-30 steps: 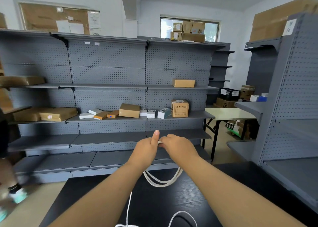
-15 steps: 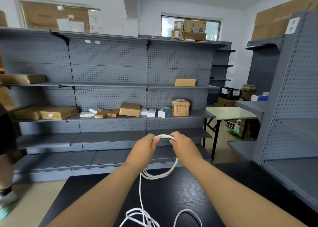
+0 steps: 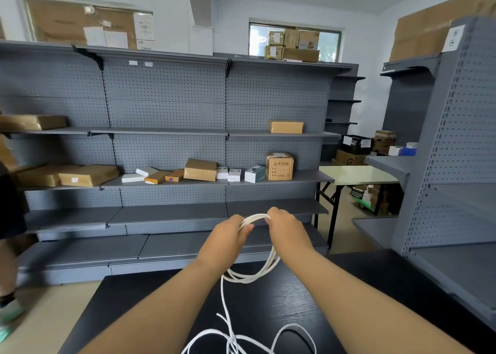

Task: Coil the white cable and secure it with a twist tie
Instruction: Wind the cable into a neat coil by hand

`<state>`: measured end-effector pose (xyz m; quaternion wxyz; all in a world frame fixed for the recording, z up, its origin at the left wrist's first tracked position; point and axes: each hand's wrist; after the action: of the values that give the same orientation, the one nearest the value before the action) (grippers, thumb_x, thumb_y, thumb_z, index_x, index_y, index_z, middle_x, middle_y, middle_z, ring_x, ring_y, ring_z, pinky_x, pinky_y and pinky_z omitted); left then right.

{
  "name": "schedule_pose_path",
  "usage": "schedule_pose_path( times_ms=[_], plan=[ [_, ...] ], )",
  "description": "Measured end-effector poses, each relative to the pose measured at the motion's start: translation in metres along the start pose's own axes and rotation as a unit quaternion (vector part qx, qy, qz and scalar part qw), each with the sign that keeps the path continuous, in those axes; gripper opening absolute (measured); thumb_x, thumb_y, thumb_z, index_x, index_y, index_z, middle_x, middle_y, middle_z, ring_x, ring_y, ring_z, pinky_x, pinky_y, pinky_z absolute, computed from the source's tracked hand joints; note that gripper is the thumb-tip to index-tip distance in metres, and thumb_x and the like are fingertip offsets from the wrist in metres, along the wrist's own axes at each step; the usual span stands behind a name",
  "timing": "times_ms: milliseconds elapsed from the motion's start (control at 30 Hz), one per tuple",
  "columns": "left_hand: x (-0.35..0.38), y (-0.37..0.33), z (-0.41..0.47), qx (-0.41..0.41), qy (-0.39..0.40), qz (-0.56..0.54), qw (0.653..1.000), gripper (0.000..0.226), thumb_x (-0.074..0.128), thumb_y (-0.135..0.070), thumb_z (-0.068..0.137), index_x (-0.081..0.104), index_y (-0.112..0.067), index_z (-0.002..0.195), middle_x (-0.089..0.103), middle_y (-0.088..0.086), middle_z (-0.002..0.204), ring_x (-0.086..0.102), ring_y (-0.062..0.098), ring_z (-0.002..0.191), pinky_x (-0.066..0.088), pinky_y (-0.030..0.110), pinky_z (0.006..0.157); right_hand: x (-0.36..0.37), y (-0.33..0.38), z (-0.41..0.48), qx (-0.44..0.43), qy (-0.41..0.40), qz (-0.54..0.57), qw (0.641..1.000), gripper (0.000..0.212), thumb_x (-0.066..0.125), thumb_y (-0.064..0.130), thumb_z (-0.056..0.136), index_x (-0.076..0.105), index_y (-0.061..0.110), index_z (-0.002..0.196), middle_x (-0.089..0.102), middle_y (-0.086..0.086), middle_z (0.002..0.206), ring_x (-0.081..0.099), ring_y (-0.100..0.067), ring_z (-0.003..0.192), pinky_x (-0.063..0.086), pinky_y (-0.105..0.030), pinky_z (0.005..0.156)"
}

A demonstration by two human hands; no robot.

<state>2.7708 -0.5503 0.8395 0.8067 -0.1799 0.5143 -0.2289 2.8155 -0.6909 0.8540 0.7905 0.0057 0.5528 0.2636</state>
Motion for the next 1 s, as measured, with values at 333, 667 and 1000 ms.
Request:
schedule_pose_path(
  times_ms=[333, 667, 1000],
  plan=[
    [-0.002, 0.005, -0.002, -0.009, -0.007, 0.094, 0.995, 0.026, 0.029, -0.036, 0.1, 0.036, -0.015, 0.087, 0.04, -0.004, 0.061, 0.035, 0.014, 0.051, 0.023, 0.03, 0.046, 0.0, 0.006, -0.003, -0.004, 0.047, 0.005, 0.999, 0.015, 0.034, 0.018, 0.1, 0.044, 0.01, 0.105, 0.053, -0.011, 0.102, 0.046, -0.024, 0.075, 0.034, -0.034, 0.062],
    [-0.006, 0.013, -0.007, -0.026, 0.005, 0.023, 0.999, 0.021, 0.036, -0.037, 0.099, 0.044, -0.018, 0.094, 0.047, -0.006, 0.067, 0.046, 0.017, 0.063, 0.031, 0.031, 0.054, -0.002, 0.003, -0.005, 0.015, 0.03, 0.029, 0.999, 0.018, 0.031, 0.026, 0.101, 0.043, 0.013, 0.097, 0.045, -0.003, 0.08, 0.045, -0.022, 0.071, 0.032, -0.031, 0.059],
    [-0.012, 0.001, -0.005, -0.004, -0.035, 0.077, 0.996, 0.024, 0.03, -0.032, 0.101, 0.037, -0.013, 0.088, 0.041, -0.001, 0.07, 0.042, 0.024, 0.064, 0.028, 0.034, 0.054, -0.007, 0.012, -0.01, -0.047, 0.037, 0.025, 0.998, 0.02, 0.033, 0.028, 0.101, 0.042, 0.013, 0.109, 0.055, -0.009, 0.098, 0.051, -0.028, 0.078, 0.037, -0.035, 0.062]
  ],
)
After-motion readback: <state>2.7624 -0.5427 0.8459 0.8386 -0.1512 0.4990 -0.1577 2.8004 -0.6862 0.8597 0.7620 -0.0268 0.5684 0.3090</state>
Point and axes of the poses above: each hand's wrist, its own z-axis towards the middle knuckle, its own x-axis out of the palm, y = z × x
